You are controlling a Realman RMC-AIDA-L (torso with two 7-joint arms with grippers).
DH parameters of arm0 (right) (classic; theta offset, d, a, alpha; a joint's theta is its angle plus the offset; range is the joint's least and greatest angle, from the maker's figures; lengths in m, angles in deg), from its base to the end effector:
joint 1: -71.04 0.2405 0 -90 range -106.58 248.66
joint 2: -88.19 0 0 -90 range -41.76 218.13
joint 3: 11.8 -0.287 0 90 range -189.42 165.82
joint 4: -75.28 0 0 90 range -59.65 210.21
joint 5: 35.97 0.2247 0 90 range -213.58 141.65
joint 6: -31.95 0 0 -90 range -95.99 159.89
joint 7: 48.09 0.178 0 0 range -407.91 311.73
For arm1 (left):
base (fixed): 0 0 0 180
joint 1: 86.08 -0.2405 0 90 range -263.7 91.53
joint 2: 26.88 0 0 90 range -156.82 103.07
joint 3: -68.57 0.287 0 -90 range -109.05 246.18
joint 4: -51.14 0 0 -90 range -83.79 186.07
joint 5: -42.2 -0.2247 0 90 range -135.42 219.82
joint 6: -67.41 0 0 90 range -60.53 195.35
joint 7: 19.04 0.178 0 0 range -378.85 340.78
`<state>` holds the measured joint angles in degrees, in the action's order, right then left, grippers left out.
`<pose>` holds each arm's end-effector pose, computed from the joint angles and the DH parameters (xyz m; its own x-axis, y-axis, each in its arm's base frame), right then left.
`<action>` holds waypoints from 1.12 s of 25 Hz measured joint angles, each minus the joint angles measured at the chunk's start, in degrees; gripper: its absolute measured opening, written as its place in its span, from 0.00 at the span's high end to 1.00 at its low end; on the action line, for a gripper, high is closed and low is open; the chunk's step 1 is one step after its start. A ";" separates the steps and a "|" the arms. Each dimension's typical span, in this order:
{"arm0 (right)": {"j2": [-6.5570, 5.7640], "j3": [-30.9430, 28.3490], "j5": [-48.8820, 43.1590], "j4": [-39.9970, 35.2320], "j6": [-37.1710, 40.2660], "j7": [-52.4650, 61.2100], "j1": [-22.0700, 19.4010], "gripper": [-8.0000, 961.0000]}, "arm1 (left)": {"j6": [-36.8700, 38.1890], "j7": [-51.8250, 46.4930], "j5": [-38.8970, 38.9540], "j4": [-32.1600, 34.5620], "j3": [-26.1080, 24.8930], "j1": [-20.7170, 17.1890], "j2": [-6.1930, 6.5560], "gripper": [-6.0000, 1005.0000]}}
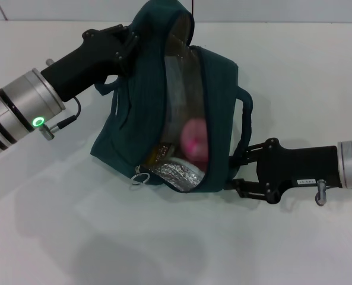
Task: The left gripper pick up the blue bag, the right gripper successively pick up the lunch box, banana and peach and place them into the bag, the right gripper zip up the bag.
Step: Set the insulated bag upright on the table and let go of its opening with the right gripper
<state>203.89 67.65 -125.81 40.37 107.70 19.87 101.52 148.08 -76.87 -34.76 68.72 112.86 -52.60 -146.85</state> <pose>0.2480 0.3583 -0.1067 0.9226 -0.1060 -0.3710 -0.1578 -0.9811 -0.1120 -0.2461 0.4053 -0.0502 0.5290 0.0992 0.8428 0.5806 -0.7666 -0.2741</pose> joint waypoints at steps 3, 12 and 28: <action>0.02 -0.33 0.30 -0.65 -0.26 -0.23 -0.46 0.48 | 0.00 0.00 -0.01 -0.01 0.00 0.04 0.01 0.96; 0.03 -0.84 13.59 0.02 -2.82 -8.68 -4.02 0.81 | 0.26 0.87 -0.04 -0.17 0.00 -0.41 0.01 0.96; -6.34 -9.03 18.48 4.65 12.80 0.01 -0.66 0.91 | 15.44 18.75 0.48 -8.65 7.68 -5.53 -0.58 0.96</action>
<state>197.55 58.62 -107.33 45.02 120.49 19.89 100.86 163.52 -58.11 -34.27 60.07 120.54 -58.13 -147.43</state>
